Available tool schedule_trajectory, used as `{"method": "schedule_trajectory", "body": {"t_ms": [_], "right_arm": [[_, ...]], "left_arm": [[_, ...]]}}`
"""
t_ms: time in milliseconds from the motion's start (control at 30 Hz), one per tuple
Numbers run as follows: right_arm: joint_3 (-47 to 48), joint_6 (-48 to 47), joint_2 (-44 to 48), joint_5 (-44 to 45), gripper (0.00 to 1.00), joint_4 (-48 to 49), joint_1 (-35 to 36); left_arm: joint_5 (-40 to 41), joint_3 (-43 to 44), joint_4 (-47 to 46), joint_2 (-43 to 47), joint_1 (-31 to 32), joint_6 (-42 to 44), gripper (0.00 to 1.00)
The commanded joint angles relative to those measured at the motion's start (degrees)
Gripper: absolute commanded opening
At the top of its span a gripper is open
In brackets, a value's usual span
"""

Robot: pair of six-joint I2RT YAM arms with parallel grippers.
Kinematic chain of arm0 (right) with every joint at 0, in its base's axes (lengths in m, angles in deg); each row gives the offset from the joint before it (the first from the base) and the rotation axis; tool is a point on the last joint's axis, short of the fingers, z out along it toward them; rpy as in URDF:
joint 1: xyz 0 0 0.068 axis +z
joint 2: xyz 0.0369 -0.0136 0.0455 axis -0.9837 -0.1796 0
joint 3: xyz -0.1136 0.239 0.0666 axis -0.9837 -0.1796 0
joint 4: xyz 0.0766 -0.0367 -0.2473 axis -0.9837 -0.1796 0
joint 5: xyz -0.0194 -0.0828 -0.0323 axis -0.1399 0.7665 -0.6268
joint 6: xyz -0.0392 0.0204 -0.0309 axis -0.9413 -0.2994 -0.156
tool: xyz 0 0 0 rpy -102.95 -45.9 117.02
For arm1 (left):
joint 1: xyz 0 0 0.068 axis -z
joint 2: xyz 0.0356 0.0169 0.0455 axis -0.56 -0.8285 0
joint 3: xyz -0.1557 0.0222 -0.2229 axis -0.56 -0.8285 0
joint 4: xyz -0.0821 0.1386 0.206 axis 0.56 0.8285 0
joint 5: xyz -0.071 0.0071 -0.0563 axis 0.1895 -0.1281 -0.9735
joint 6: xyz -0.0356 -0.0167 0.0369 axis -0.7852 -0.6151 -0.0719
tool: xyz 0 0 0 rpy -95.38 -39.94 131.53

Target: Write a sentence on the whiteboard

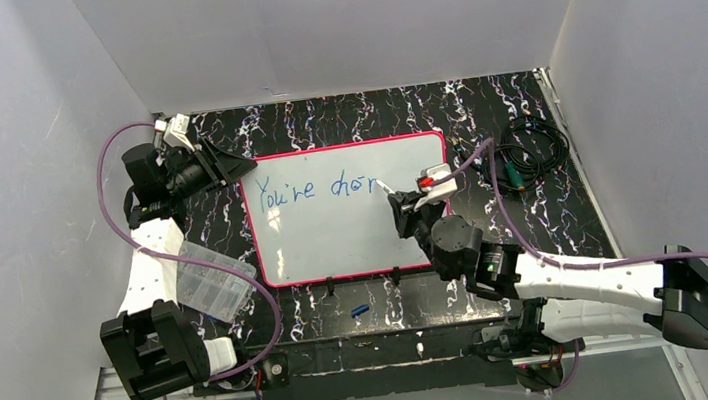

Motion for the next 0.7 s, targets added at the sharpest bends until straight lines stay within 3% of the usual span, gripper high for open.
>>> {"method": "schedule_trajectory", "body": {"t_ms": [0,667], "right_arm": [[1.55,-1.09,-1.35,0.90,0.01,1.89,-0.07],[2.39,-0.66,-1.99,7.13,0.01,-1.11,-0.07]], "left_arm": [[-2.26,-0.04,0.61,1.52,0.49,-0.04,0.43],[-2.21,0.02,0.78,1.49,0.52,0.05,0.43]]}}
